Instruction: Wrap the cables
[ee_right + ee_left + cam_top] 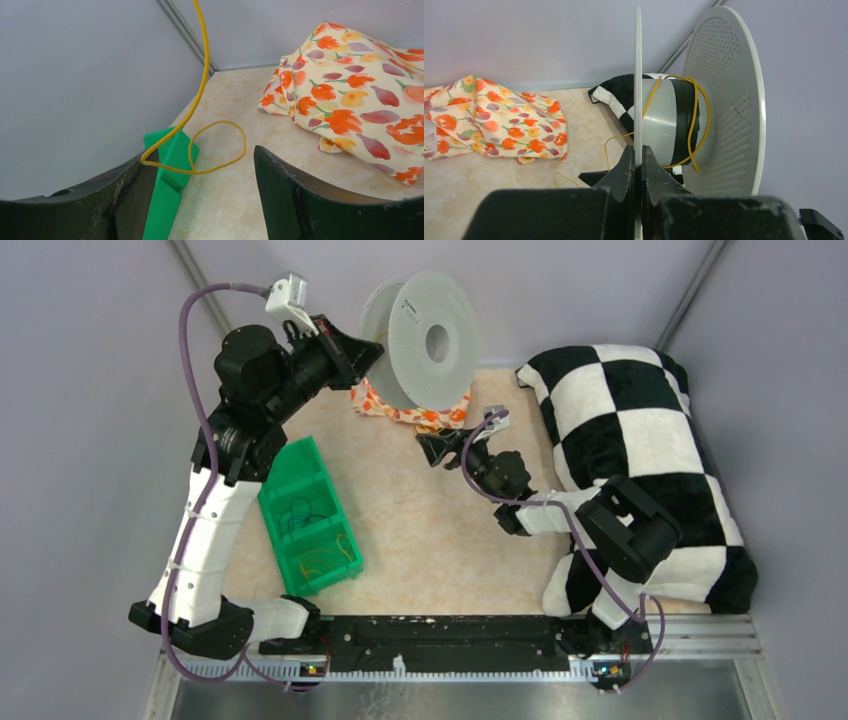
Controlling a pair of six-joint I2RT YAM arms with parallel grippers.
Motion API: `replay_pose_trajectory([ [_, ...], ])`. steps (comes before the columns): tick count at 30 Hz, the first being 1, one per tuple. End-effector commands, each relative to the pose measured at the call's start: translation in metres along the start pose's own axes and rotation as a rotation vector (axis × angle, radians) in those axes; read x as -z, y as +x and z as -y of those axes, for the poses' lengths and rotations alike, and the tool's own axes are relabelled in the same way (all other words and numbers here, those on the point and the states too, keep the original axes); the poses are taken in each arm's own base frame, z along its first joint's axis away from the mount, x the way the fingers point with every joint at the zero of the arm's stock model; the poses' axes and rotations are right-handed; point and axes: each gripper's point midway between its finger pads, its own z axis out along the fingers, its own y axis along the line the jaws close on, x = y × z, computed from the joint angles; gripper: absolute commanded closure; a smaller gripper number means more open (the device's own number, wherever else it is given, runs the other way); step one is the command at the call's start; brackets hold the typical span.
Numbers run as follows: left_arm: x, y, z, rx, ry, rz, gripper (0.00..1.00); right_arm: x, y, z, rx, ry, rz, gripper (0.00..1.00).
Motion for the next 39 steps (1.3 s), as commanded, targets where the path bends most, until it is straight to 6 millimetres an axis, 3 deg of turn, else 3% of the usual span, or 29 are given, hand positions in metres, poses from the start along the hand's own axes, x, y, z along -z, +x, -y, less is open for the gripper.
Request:
replay_pose_trajectory([
  [1,0.017,-0.040,0.029,-0.002,0.096,0.144,1.00,-0.011,-0.022,-0.015,0.007,-0.032,0.079,0.32],
  [5,0.018,-0.041,0.029,-0.001,0.094,0.146,1.00,-0.016,-0.028,-0.016,0.016,-0.028,0.098,0.38],
  [9,0.019,-0.042,0.028,0.001,0.087,0.152,1.00,-0.018,-0.027,-0.018,0.014,-0.037,0.088,0.68],
  [12,0.017,-0.040,0.024,0.007,0.072,0.151,1.00,-0.014,-0.017,-0.019,0.013,-0.052,0.049,0.97],
  [13,0.015,-0.039,0.022,0.011,0.065,0.150,1.00,-0.011,-0.013,-0.019,0.010,-0.054,0.028,1.00],
  [17,0.008,-0.035,0.008,0.029,0.008,0.161,1.00,0.013,0.003,-0.027,0.012,-0.096,-0.076,1.00],
  [23,-0.007,-0.017,-0.023,0.066,-0.080,0.175,1.00,0.068,0.025,-0.036,0.056,-0.082,-0.232,1.00],
  [29,-0.019,0.000,-0.052,0.056,-0.171,0.173,1.00,0.109,0.031,-0.072,0.136,-0.145,-0.359,1.00],
  [33,-0.023,0.011,-0.069,0.054,-0.222,0.176,1.00,0.122,0.031,-0.095,0.210,-0.194,-0.440,1.00],
  [39,-0.027,0.028,-0.089,0.042,-0.271,0.173,1.00,0.121,0.031,-0.136,0.300,-0.305,-0.586,1.00],
])
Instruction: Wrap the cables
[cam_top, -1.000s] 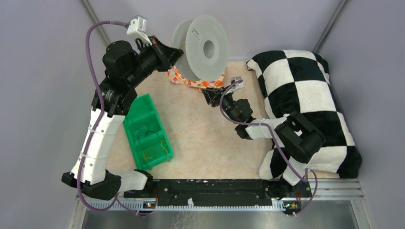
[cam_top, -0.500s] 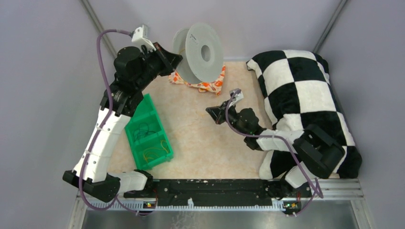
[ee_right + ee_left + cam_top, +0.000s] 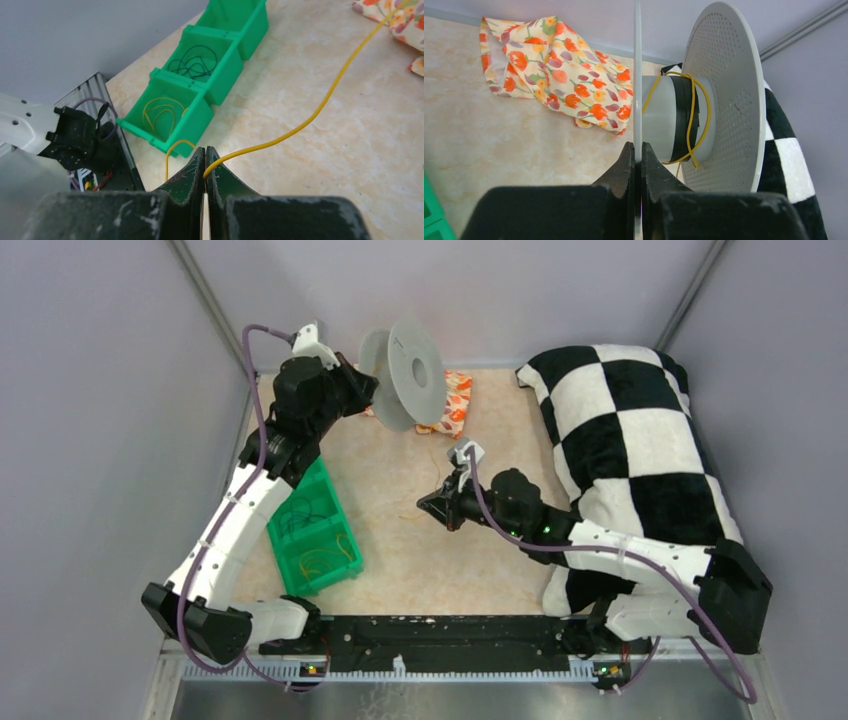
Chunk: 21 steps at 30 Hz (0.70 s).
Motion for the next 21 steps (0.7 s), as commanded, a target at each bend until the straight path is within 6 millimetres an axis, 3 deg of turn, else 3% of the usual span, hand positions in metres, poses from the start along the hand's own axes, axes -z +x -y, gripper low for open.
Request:
replay_pose_trajectory([
  [1,0.007,-0.043,0.013,0.020,0.045,0.186,1.00,-0.002,-0.016,-0.036,0.110,-0.111,-0.117,1.00],
  [5,-0.001,-0.026,0.001,0.017,0.010,0.156,1.00,-0.007,-0.027,-0.063,0.141,-0.208,-0.163,1.00],
  [9,-0.009,-0.004,-0.007,-0.017,-0.021,0.115,1.00,-0.009,-0.040,-0.076,0.157,-0.256,-0.184,1.00],
  [16,-0.014,0.035,0.000,-0.177,-0.005,0.027,1.00,-0.009,-0.071,-0.081,0.255,-0.264,-0.188,1.00],
  [21,-0.007,0.047,0.004,-0.256,0.068,-0.007,1.00,-0.005,-0.093,-0.071,0.262,-0.303,-0.178,1.00],
])
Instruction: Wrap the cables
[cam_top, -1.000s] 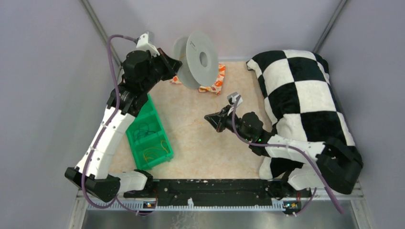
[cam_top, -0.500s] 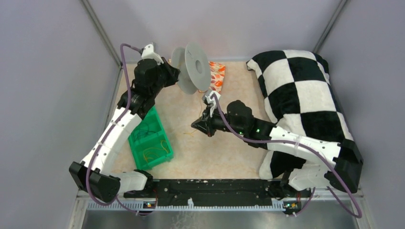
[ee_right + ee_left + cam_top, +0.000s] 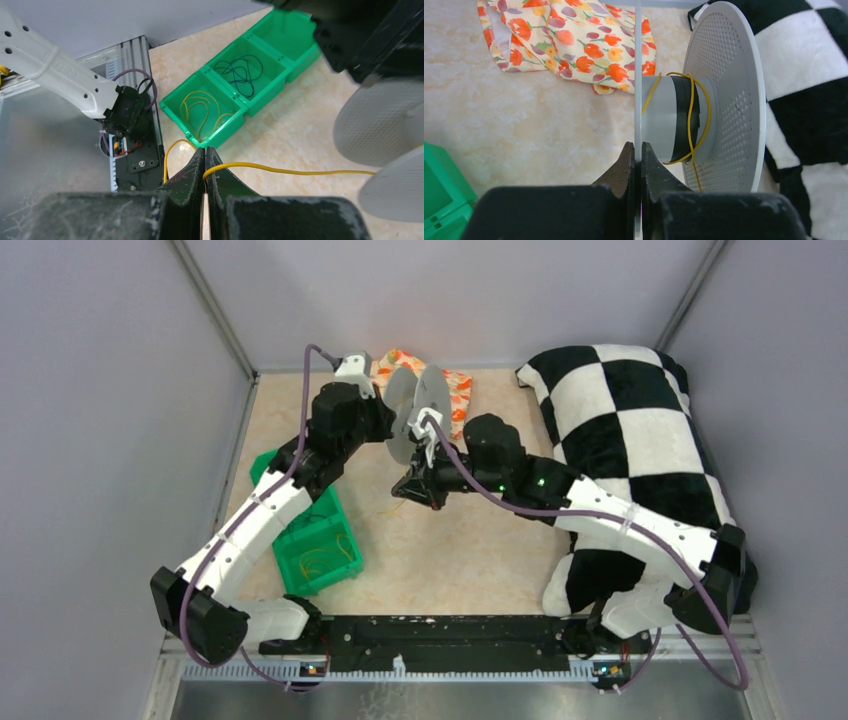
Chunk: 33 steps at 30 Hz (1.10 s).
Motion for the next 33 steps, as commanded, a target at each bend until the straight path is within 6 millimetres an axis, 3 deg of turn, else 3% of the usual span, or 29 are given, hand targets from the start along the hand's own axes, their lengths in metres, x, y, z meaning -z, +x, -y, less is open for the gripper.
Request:
replay_pose_trajectory([
  [1,0.013,-0.032,0.018,-0.088,0.111,0.132,1.00,0.016,-0.027,0.008,0.042,-0.057,0.031,1.00],
  [6,0.023,-0.016,0.035,-0.200,0.251,0.084,1.00,0.035,-0.044,0.024,0.021,-0.099,0.081,1.00],
  [17,0.045,0.027,0.060,-0.406,0.529,0.005,1.00,0.048,-0.055,0.043,-0.024,-0.124,0.137,1.00],
  [24,0.068,0.051,0.062,-0.586,0.663,-0.026,1.00,0.062,-0.048,0.050,0.010,-0.147,0.085,1.00],
  [33,0.086,0.053,0.054,-0.716,0.676,-0.005,1.00,0.083,-0.021,0.051,0.058,-0.156,-0.042,1.00],
])
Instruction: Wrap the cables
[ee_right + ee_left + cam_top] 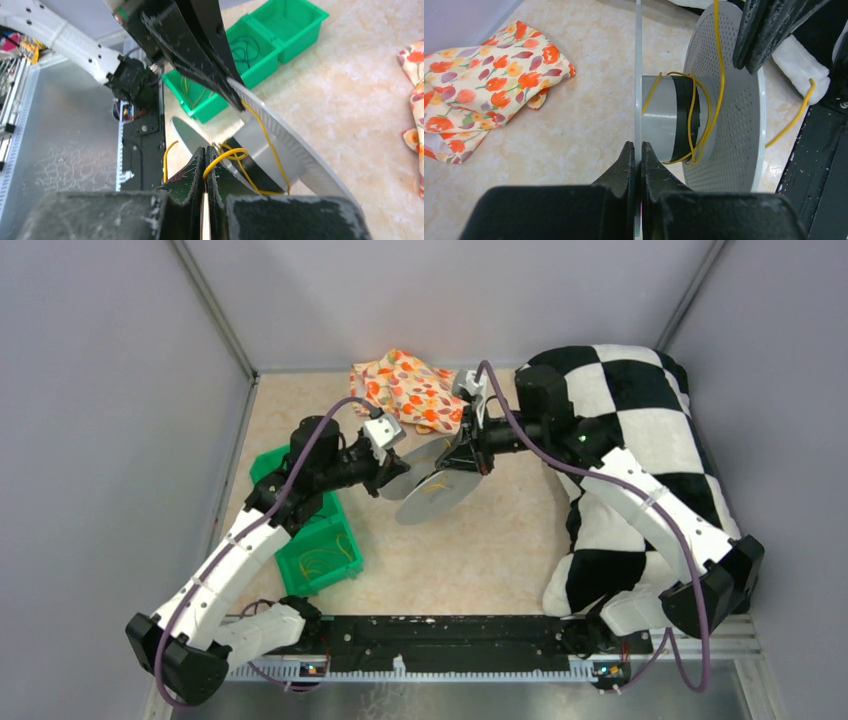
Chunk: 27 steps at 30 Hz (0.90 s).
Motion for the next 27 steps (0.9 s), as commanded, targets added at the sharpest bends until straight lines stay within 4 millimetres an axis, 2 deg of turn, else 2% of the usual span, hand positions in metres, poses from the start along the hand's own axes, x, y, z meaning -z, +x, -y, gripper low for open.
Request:
replay_pose_trajectory([
  [1,0.013,-0.027,0.003,-0.141,0.010,0.086,1.00,0.020,0.000,-0.011,0.083,-0.016,-0.041,1.00],
  [8,0.018,-0.033,-0.001,-0.162,-0.011,0.077,1.00,0.032,0.020,0.014,0.101,0.154,-0.122,1.00],
  [15,0.019,-0.032,0.005,-0.172,0.023,0.066,1.00,0.037,0.022,0.031,0.104,0.263,-0.122,0.97],
  [23,0.026,-0.042,0.008,-0.183,0.029,0.087,1.00,0.043,0.032,0.059,0.091,0.413,-0.142,0.93],
  [27,0.029,-0.048,0.010,-0.187,0.037,0.102,1.00,0.042,0.041,0.067,0.071,0.445,-0.147,0.92],
])
